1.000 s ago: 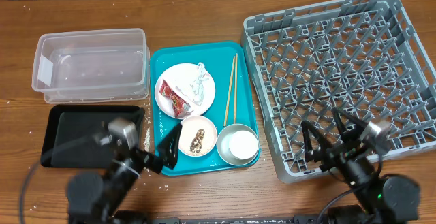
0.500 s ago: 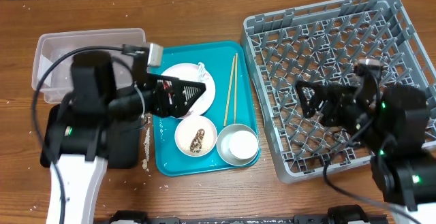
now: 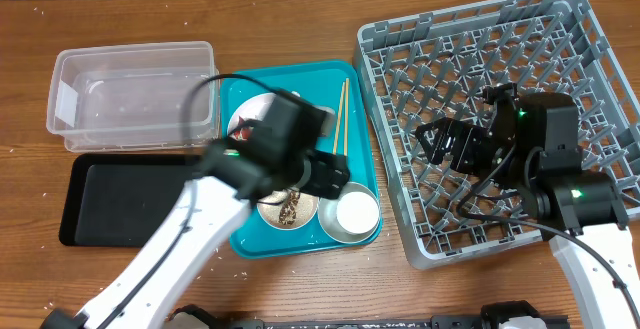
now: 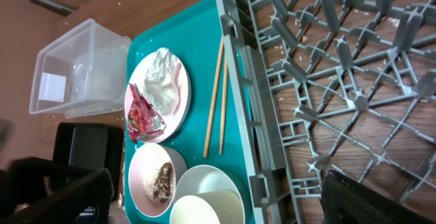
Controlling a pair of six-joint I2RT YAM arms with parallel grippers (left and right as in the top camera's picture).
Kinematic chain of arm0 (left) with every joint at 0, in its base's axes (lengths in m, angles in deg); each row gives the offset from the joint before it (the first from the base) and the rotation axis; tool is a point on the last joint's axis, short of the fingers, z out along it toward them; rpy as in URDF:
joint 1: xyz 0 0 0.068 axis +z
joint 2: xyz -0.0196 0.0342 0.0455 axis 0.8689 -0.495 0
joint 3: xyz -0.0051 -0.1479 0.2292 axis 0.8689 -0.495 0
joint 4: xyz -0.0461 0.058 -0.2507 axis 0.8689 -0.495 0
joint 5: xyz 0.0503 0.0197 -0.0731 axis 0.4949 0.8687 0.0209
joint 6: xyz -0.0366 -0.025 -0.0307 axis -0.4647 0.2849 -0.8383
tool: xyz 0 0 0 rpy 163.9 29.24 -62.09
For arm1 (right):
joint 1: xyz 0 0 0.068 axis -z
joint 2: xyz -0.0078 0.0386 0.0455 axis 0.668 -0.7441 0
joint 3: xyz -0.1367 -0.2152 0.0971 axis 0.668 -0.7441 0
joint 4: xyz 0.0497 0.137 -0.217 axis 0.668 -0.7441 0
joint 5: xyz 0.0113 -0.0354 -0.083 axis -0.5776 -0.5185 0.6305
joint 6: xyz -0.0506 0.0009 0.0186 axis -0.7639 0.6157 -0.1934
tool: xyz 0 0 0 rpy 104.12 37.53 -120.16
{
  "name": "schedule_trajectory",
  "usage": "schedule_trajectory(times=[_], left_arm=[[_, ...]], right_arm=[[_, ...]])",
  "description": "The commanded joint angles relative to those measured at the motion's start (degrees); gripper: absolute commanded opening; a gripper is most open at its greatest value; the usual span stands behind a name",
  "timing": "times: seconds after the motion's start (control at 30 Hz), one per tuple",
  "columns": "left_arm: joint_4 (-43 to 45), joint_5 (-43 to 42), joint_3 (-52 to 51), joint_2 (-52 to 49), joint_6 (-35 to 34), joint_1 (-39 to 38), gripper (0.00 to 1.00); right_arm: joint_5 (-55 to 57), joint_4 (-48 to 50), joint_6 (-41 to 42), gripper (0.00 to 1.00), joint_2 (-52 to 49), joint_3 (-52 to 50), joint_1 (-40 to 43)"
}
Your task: Sort waste into correct bins and load items into the dishwasher
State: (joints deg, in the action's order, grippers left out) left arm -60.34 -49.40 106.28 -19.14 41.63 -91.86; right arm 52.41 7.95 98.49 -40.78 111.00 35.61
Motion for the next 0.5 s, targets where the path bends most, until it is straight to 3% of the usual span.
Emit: schedule_trajectory(times=[0.0,0.23,0.3,0.4,0.47], left_arm=[[1.4,10.6,0.9,-7.3,-0.3,-8.0,0.77],[3.7,8.2,0.9,-17.0,1.8,-11.6,0.63],[4.0,7.8,0.9,-18.7,1.9,-11.6,0.45],[3.9,7.8,1.0,-19.5,1.5,-11.3,0.06],[3.3,7.9,2.0,-19.0,0.4,-10.4,0.04]], right_arm=[[-0.9,-0.3,-0.6,1.0,-0.2,1.4,0.4],[-1.0,-0.7,-0.6,1.0,-0.2,1.4,0.4],[-1.0,-0.8,-0.6,1.0,-0.2,1.4,0.4],[-1.0,-1.0,-0.6,1.0,-0.2,1.4,0.4],[-1.0,-1.4,-0.6,1.0,-0.2,1.4,0.4]])
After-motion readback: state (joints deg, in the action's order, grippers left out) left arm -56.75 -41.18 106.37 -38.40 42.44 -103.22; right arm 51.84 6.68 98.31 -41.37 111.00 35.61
